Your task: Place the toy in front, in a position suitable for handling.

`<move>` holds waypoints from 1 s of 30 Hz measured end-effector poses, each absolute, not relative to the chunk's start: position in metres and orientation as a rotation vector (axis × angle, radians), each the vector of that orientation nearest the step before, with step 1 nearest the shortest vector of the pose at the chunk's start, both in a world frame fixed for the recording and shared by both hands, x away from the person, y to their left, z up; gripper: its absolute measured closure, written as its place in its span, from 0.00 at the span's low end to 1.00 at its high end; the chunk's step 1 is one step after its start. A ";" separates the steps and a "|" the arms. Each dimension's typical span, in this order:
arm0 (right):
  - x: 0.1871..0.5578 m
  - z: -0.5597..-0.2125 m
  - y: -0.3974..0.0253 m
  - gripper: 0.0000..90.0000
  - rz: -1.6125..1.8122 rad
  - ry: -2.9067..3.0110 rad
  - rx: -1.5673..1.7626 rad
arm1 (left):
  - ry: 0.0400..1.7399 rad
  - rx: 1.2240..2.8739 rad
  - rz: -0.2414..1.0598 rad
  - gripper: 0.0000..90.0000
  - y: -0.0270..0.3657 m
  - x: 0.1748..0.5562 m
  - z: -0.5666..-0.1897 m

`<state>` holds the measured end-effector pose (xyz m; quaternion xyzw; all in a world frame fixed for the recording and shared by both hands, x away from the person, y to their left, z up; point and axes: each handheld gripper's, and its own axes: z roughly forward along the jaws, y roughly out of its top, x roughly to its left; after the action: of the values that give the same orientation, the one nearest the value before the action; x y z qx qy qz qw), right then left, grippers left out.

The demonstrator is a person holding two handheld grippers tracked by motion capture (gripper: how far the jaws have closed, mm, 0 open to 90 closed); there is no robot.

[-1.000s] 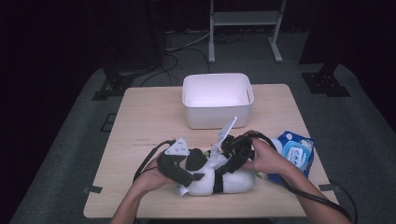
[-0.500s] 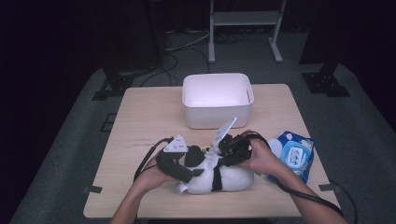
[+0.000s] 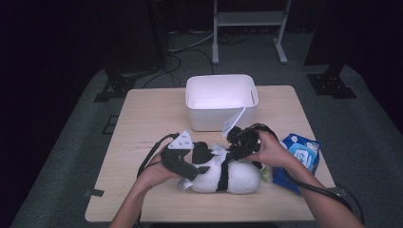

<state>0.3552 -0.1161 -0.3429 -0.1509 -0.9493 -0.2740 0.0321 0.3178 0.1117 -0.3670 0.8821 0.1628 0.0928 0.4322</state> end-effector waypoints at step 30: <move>0.347 -0.349 -0.123 0.88 -0.873 -2.911 -0.478 | 0.421 2.143 0.169 0.62 0.120 0.338 -0.361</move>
<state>0.3468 -0.1227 -0.3487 -0.1551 -0.9457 -0.2836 0.0324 0.3381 0.1203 -0.3606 0.8697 0.1708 0.0686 0.4579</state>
